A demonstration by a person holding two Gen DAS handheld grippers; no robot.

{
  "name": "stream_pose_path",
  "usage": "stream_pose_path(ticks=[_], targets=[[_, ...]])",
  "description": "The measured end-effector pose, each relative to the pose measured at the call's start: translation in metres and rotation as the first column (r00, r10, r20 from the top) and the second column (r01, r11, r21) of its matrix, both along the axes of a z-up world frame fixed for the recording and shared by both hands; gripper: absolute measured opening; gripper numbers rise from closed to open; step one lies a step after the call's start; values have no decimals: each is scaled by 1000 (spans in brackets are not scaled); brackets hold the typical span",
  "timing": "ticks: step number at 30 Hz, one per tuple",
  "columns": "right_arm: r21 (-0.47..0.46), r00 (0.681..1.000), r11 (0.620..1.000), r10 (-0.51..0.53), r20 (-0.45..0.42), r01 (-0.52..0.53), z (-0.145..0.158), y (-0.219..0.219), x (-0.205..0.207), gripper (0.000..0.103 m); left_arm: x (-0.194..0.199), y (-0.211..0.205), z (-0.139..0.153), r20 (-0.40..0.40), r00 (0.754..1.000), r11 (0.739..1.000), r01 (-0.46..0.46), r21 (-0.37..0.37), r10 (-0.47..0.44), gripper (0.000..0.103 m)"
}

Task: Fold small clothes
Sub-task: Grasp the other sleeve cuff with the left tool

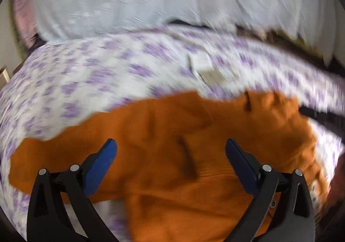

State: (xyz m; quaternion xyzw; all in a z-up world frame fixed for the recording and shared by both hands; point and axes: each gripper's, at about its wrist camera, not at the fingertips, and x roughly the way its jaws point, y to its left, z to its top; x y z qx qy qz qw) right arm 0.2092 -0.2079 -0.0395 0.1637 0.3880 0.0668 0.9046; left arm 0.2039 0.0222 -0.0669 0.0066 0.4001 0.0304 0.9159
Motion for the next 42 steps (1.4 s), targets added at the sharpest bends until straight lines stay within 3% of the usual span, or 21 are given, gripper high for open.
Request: stream_pose_path(ticks=[2,3,5,6,9,11,14,17,19,22,24,27,29,30,32,34,36,38,39,40,42], targets=[[-23,998,999,-35,-51,34,-16,-12,14,0,14,-8,-26,-98,995,998,-9,59,15,99],[-16,994,999,-52,-95,50,-30,-21,22,0,16,-8,-34,-115,993,999,-4,51,10,99],[125,993,990,-59,-104,72,-43,-41,24,0,16,-1,-29,-114,993,1000,-12,6,12,99],[153,992,985,-68,-109,84,-43,-44,22,0,16,1,-29,-118,993,1000,-8,-2,7,99],[91,996,992,-83,-31,86,-20,-32,-1,5,13,6,-23,-110,994,1000,-6,-30,2,99],[58,1000,998,-7,27,5,-7,-16,-23,5,10,10,-18,-88,996,998,-16,-56,11,99],[6,997,999,41,-69,-41,-28,-9,-29,0,17,5,-33,-141,990,999,-11,-38,6,99],[162,997,987,15,-71,-4,-37,-31,-31,0,12,11,-27,-141,990,998,10,-61,-18,99],[170,1000,985,0,-10,2,-22,-37,-46,8,-3,27,-21,-142,990,993,-1,-114,-16,99],[121,998,993,7,69,-15,-6,-43,-71,41,-39,62,-6,-119,991,982,-79,-173,59,99],[138,996,990,-20,88,8,-7,-59,-87,43,-68,91,6,-83,990,965,-130,-229,113,99],[207,997,977,-53,50,41,-19,-79,-90,43,-111,148,11,-60,969,911,-247,-329,241,99],[305,997,949,-82,-5,79,-35,-94,-87,39,-132,195,-4,-109,930,824,-362,-435,351,99],[332,996,939,-92,-17,92,-40,-97,-85,37,-138,216,-16,-153,911,762,-405,-506,383,98],[348,995,933,-96,-11,93,-43,-96,-83,36,-143,240,-30,-169,903,662,-408,-629,396,98],[344,995,934,-97,-5,92,-43,-95,-83,36,-143,254,-28,-151,883,596,-418,-685,445,97],[345,995,934,-98,-2,93,-44,-95,-84,36,-135,262,-27,-146,870,583,-432,-688,471,95],[354,995,931,-99,-1,93,-45,-96,-84,36,-129,275,-32,-179,839,548,-482,-684,514,71],[360,995,928,-101,0,94,-45,-97,-84,36,-129,279,-34,-189,828,526,-493,-693,527,65],[364,995,927,-102,1,95,-45,-97,-84,36,-130,287,-35,-199,817,500,-503,-705,541,50],[371,994,923,-106,3,97,-46,-99,-86,35,-128,289,-35,-209,812,505,-518,-691,546,35]])
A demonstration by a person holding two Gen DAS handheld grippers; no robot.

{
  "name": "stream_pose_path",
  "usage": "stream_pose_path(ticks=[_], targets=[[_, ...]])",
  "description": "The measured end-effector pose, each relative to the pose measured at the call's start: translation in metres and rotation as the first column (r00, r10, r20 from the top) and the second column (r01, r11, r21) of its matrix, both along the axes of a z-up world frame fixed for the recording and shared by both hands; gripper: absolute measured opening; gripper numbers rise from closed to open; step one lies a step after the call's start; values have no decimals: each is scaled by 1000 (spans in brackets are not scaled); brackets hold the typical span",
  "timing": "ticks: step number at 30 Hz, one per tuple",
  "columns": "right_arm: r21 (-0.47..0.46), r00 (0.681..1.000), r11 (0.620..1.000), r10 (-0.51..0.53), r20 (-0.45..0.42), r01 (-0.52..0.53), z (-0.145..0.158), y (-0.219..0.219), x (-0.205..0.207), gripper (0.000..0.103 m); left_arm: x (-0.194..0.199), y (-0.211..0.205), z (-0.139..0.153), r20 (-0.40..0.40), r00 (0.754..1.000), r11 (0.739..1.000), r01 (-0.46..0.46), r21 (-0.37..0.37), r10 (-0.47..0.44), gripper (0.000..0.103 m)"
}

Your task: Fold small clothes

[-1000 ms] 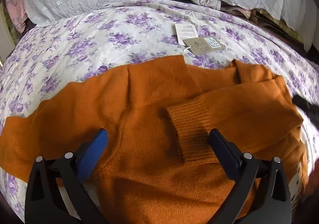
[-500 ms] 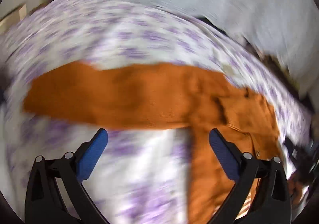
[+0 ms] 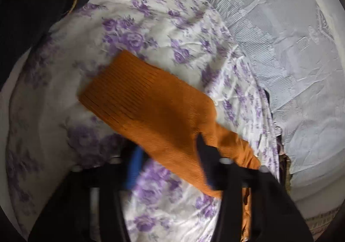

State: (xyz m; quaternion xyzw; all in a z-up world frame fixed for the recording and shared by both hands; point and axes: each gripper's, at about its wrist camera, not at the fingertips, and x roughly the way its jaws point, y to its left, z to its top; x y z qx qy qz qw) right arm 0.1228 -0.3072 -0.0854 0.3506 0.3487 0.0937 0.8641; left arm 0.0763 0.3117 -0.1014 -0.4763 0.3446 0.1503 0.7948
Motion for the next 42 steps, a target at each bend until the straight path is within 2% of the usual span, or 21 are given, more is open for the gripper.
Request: stream_pose_path(ticks=[2,3,6,8,10,14,18,23,34,42], targets=[[5,1000,1000,-4,2,4,0,-1,-1,33,-1,-2,4,-2,1000,1000,17,11,-17,14],[8,1000,1000,-5,1,5,-1,-2,-1,33,0,-3,6,-3,1000,999,27,23,-27,11],[5,1000,1000,-5,0,5,0,-1,-1,33,3,-23,32,-27,998,981,62,183,-58,7],[3,1000,1000,-4,0,4,-1,-1,-1,33,9,-47,58,-42,994,937,105,334,-97,6],[4,1000,1000,-4,-1,4,-1,0,0,33,17,-68,77,-52,990,895,143,423,-134,6],[8,1000,1000,-4,-2,4,-1,0,2,33,39,-105,102,-74,976,837,213,503,-204,6],[11,1000,1000,-3,-3,3,-2,0,3,33,55,-139,115,-84,963,792,260,552,-257,6],[16,1000,1000,2,-6,-2,-2,1,6,34,71,-192,126,-103,940,718,316,621,-325,6],[24,1000,1000,6,-6,-6,-4,2,10,34,101,-277,123,-118,889,644,406,648,-442,6],[36,1000,999,8,-5,-8,-5,3,13,34,118,-337,102,-138,843,595,473,650,-519,6]])
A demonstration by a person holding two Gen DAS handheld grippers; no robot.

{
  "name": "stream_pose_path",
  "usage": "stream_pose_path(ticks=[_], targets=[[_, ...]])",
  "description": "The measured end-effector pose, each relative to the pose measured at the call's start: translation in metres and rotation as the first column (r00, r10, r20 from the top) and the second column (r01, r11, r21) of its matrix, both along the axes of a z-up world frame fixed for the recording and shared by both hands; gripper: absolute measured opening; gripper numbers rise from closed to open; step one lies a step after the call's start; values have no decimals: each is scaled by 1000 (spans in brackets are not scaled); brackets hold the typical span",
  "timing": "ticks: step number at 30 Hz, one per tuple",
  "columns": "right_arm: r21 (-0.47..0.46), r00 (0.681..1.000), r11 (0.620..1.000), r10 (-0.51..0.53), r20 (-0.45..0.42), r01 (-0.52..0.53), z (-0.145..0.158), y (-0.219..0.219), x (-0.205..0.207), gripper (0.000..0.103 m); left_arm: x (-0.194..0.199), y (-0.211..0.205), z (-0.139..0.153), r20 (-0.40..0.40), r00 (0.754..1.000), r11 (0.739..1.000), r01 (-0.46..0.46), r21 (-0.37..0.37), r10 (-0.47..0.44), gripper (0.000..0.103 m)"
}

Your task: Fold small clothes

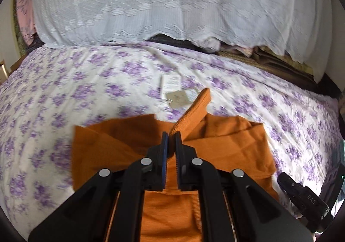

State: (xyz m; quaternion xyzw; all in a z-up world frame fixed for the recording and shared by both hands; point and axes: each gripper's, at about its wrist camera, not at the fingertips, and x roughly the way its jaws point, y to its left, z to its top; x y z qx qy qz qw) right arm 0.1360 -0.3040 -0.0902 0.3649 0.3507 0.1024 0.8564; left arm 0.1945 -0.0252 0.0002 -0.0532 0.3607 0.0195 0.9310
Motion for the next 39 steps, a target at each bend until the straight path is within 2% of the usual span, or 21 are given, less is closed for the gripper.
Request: stream_pose_path(ticks=[7,10,13,14,15,16,18,21,24,27,30,33,34,35,37,39], targets=[[18,1000,1000,1,2,-1,-1,-2,2,34,-4,-47,-31,-14,997,997,82,1,-82,6],[45,1000,999,-2,5,2,-1,-5,2,34,-7,-63,-53,-92,986,990,141,11,-140,12],[77,1000,997,-6,15,5,0,-8,-1,34,-17,-62,-71,-151,973,984,177,11,-174,36],[90,1000,996,-7,24,5,2,-9,-2,36,-21,-58,-70,-153,973,984,178,6,-175,50],[109,999,994,-3,42,-2,6,-10,-4,36,-26,-53,-68,-147,973,984,179,-7,-178,59],[123,998,992,8,61,-15,10,-9,-6,36,-34,-45,-63,-133,974,983,181,-24,-182,64],[148,993,987,50,108,-66,21,-4,-8,36,-50,-23,-48,-80,982,985,172,-27,-173,82],[134,975,973,169,143,-188,37,19,-5,36,-62,12,-29,-12,992,992,128,16,-128,93],[69,962,965,243,123,-253,47,48,7,36,-52,57,-22,0,1000,1000,13,22,-13,93],[9,966,967,254,38,-254,46,72,37,36,-23,111,-33,-80,989,987,-130,-90,123,93],[-30,965,966,253,-63,-256,29,91,73,36,-6,137,-50,-141,974,970,-199,-140,180,93],[-52,956,959,274,-104,-280,11,105,86,34,4,152,-77,-190,958,961,-242,-135,215,93],[-89,957,955,276,-89,-284,11,109,83,33,7,153,-86,-192,957,964,-241,-113,217,93],[-133,956,947,284,-75,-291,13,112,81,25,8,147,-87,-173,959,970,-236,-61,223,94],[-178,960,943,277,-42,-280,17,113,74,0,14,130,-89,-170,960,974,-216,63,224,95],[-156,975,965,218,42,-209,30,97,62,0,12,121,-88,-151,963,972,-206,116,222,95]])
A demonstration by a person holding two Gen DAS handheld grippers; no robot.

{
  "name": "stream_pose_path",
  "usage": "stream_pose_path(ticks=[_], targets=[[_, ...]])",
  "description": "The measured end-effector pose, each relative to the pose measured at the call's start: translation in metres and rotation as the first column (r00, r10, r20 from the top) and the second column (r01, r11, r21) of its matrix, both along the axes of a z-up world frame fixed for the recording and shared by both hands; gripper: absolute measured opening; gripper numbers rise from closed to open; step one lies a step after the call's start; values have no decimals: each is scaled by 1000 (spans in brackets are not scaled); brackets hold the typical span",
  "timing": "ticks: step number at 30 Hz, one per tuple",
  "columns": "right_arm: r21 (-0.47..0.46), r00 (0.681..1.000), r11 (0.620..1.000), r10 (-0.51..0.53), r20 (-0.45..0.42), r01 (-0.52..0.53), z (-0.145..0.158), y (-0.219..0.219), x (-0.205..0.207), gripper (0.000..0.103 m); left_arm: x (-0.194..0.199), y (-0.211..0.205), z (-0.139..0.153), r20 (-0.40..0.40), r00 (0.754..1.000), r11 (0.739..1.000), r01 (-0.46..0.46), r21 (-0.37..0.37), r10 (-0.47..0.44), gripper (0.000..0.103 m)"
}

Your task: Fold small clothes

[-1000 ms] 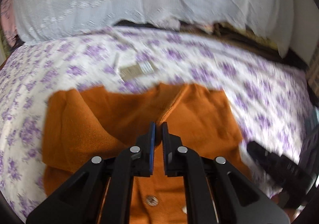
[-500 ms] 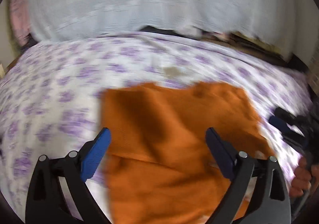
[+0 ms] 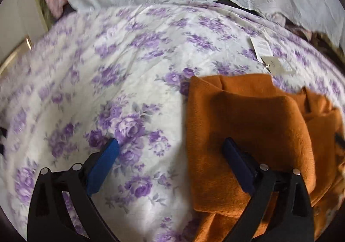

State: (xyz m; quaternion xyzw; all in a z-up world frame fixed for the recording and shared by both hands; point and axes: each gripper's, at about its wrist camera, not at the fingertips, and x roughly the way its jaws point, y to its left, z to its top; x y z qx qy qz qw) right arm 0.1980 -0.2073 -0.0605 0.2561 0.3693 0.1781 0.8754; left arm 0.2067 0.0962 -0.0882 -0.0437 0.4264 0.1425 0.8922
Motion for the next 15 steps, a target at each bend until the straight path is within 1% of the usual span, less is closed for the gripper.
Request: stream_pose_path(ticks=[1,2,3,5,7,8,9,10,11,12,13,15], targets=[[-11,999,999,-35,30,35,7,-9,-6,0,-1,2,0,1,1000,1000,0,-7,0,95],[-26,996,997,-70,50,71,13,-19,-13,0,-2,7,0,0,1000,1000,-6,-29,6,95],[-39,993,993,-107,50,109,16,-31,-16,0,-3,11,-1,-4,1000,999,-14,-52,14,95],[-36,991,990,-135,-7,135,6,-45,-12,1,-4,11,0,-5,1000,998,-20,-60,20,95],[100,991,989,-99,-92,108,-12,-55,-7,6,-4,6,0,-5,1000,999,-16,-28,16,95],[148,992,985,-72,-106,88,-13,-54,-4,17,-6,3,-1,-6,1000,1000,-14,-17,14,95],[175,996,984,-30,-87,45,-8,-46,-1,27,-5,2,-1,-7,1000,1000,-12,-9,12,96],[160,999,987,-5,-53,13,-2,-36,1,39,-5,2,-2,-7,1000,1000,-13,-9,13,96],[116,1000,993,12,-28,-9,5,-27,1,39,-5,2,-2,-8,1000,1000,-14,-14,14,97],[58,999,997,44,-24,-43,11,-13,6,39,-5,3,-2,-8,1000,1000,-15,-19,15,98],[28,997,997,70,-33,-69,11,-1,10,39,-5,4,-3,-10,1000,1000,-16,-22,16,98],[-40,991,994,97,-94,-101,3,19,24,45,-4,3,-3,-10,1000,1000,-14,-13,14,98]])
